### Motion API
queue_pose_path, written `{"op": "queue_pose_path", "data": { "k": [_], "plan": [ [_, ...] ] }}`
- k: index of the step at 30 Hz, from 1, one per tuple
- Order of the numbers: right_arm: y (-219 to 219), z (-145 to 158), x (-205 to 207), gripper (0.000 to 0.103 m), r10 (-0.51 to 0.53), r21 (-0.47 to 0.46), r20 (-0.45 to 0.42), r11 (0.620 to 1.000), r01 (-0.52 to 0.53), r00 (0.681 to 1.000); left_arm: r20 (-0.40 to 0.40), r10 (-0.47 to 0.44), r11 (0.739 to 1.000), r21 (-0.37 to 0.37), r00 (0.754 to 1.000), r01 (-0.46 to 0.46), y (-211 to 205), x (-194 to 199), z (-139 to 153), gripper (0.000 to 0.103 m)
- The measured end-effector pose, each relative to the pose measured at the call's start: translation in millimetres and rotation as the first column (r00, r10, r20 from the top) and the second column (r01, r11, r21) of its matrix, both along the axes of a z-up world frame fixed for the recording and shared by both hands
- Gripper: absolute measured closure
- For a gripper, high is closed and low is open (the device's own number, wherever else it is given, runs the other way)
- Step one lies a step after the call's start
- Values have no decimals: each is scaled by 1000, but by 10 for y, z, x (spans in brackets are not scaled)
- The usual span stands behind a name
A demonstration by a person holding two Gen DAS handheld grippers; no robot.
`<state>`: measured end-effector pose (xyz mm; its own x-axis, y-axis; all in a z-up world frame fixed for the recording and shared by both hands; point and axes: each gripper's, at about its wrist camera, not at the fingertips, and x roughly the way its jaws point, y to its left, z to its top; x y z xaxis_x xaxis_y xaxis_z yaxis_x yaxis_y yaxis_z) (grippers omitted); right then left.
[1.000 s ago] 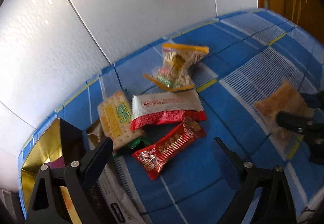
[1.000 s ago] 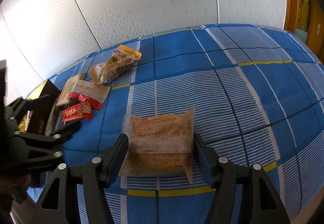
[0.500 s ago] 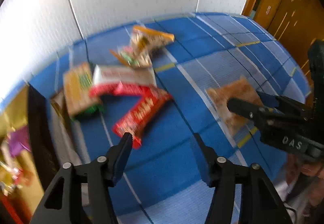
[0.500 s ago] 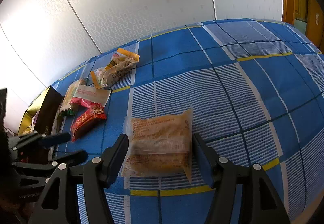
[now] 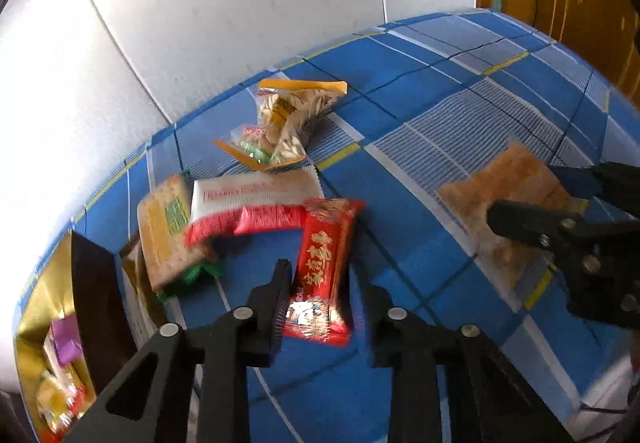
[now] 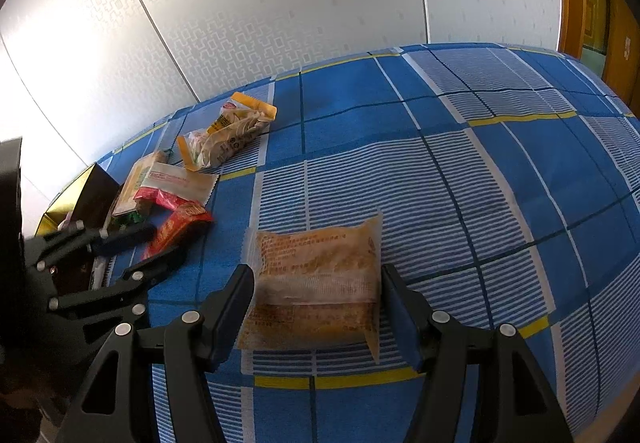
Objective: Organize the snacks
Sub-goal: 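Grasp the small red gold-print packet with the left tool, then carry the small red packet with the left tool into the tin and open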
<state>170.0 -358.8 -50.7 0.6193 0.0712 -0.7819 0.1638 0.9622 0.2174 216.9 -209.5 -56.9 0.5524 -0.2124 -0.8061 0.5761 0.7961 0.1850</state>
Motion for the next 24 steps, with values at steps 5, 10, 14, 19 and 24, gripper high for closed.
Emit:
{"op": "queue_pose_path", "data": {
  "k": [5, 10, 14, 19, 24],
  "plan": [
    [-2, 2, -1, 38, 0, -1, 0, 1000, 0, 1000, -16, 11, 1000, -25, 1000, -12, 49, -223, -11, 74],
    [22, -3, 1, 38, 2, -20, 0, 1000, -2, 1000, -46, 51, 996, -73, 998, -54, 99, -244, 4, 42],
    [28, -5, 2, 38, 3, -27, -1, 1000, -3, 1000, -43, 102, 988, -109, 994, -106, 108, -149, 29, 38],
    [12, -6, -2, 38, -6, -12, 3, 1000, 6, 1000, -67, 131, 980, -142, 989, -139, 132, -103, -20, 63],
    [46, -5, -7, 39, 7, -38, 2, 999, -7, 1000, -43, 117, 981, -149, 992, -122, 152, -224, -42, 77]
  ]
}}
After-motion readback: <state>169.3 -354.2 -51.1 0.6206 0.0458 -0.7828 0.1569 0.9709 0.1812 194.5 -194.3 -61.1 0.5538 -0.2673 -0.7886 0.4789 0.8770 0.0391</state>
